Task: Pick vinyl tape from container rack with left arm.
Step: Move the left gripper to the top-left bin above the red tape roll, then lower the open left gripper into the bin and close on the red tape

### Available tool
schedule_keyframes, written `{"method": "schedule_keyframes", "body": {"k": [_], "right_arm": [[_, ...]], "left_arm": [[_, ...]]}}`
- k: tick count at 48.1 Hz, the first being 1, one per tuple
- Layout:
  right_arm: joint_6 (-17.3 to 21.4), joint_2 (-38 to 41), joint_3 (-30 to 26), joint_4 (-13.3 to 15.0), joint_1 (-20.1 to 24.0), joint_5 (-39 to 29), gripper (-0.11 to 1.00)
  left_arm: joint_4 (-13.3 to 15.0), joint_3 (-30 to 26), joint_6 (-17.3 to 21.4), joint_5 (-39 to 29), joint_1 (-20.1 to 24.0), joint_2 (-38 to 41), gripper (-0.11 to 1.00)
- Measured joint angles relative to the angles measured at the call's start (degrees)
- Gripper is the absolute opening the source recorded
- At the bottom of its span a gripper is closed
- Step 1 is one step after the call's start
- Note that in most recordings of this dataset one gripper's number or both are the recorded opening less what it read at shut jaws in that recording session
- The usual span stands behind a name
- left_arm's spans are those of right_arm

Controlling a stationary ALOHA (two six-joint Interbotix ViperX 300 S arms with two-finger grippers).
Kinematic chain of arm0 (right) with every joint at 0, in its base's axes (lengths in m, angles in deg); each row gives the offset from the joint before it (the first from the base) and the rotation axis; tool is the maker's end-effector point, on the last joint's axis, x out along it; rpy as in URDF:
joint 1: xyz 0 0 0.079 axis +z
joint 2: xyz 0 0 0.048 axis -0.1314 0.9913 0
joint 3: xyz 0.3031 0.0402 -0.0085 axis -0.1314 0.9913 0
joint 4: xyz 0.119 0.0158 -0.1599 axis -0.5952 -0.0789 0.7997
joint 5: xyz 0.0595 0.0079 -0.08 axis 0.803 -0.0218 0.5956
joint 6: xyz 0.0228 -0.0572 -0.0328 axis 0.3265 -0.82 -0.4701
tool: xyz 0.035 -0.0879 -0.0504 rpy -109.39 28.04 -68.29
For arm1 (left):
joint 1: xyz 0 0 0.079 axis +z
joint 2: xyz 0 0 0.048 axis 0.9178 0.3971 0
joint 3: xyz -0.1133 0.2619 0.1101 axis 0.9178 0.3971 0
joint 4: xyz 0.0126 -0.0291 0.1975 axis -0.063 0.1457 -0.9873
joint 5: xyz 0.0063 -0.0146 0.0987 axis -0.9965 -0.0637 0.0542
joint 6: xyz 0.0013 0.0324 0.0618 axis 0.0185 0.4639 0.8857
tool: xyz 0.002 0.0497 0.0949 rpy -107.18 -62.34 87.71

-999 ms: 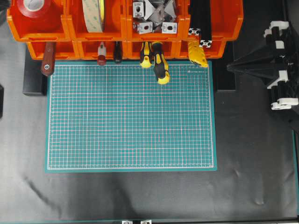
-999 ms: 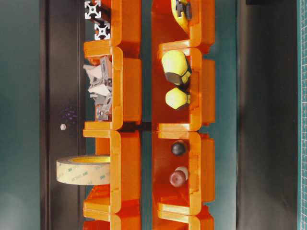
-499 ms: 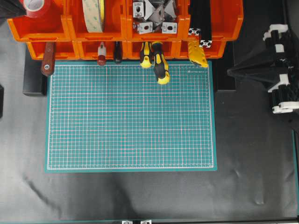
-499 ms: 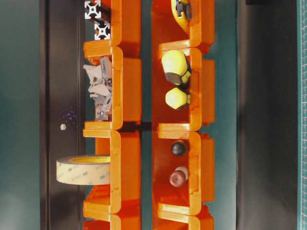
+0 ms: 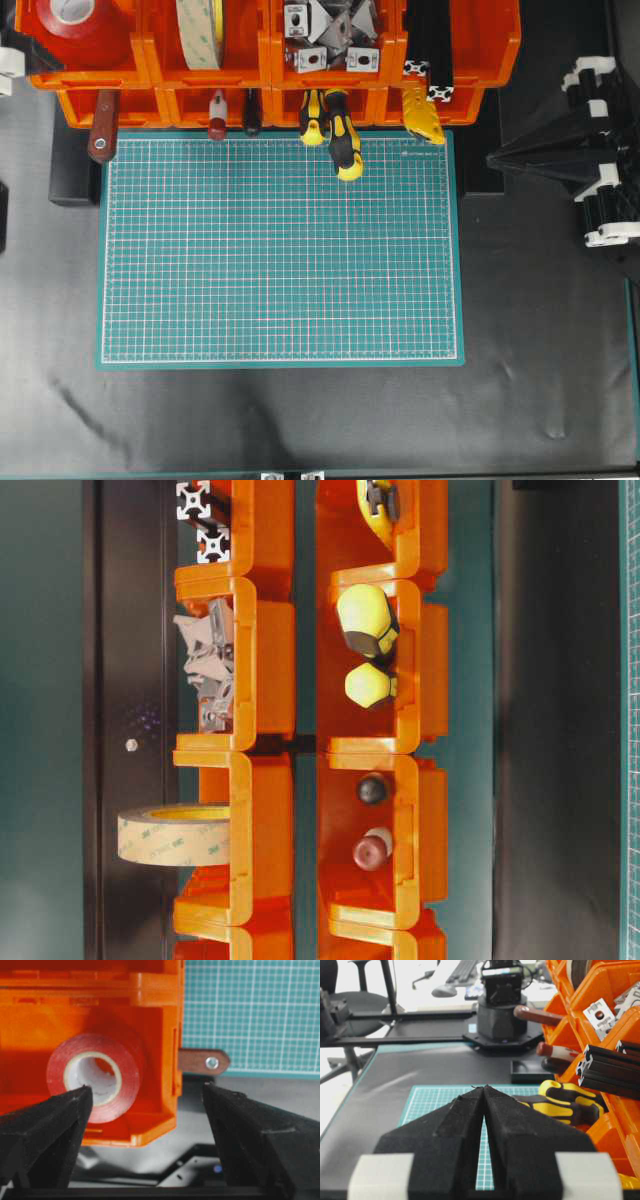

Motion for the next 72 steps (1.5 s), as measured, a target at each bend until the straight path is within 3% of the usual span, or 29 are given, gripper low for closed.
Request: {"method": "schedule_keyframes", "body": {"k": [10, 35, 50, 56, 68, 72], "right_arm": [[0.0, -0.09, 0.0, 0.0, 0.0, 0.0, 0.01], [0.0, 0.0, 0.0, 0.0, 0.26, -0.09, 0.01], [0.0, 0.0, 0.0, -0.09, 0.35, 0.0, 0.01], [0.0, 0.0, 0.0, -0.09, 0.35, 0.0, 0.01], [0.0, 0.0, 0.0, -0.09, 0.35, 0.0, 0.01], [0.0, 0.0, 0.0, -0.09, 0.35, 0.0, 0.01]], "left_arm": [[0.0, 0.35, -0.53, 0.09, 0.35, 0.88, 0.83], [0.0, 8.09, -0.62, 5.98, 2.81, 1.32, 0.83], [0.0, 8.44, -0.62, 6.15, 2.81, 1.41, 0.8], [0.0, 8.44, -0.53, 6.15, 2.81, 1.32, 0.7], [0.0, 8.44, 0.09, 6.15, 2.9, 1.32, 0.19], [0.0, 8.44, 0.18, 6.15, 2.9, 1.32, 0.19]]}}
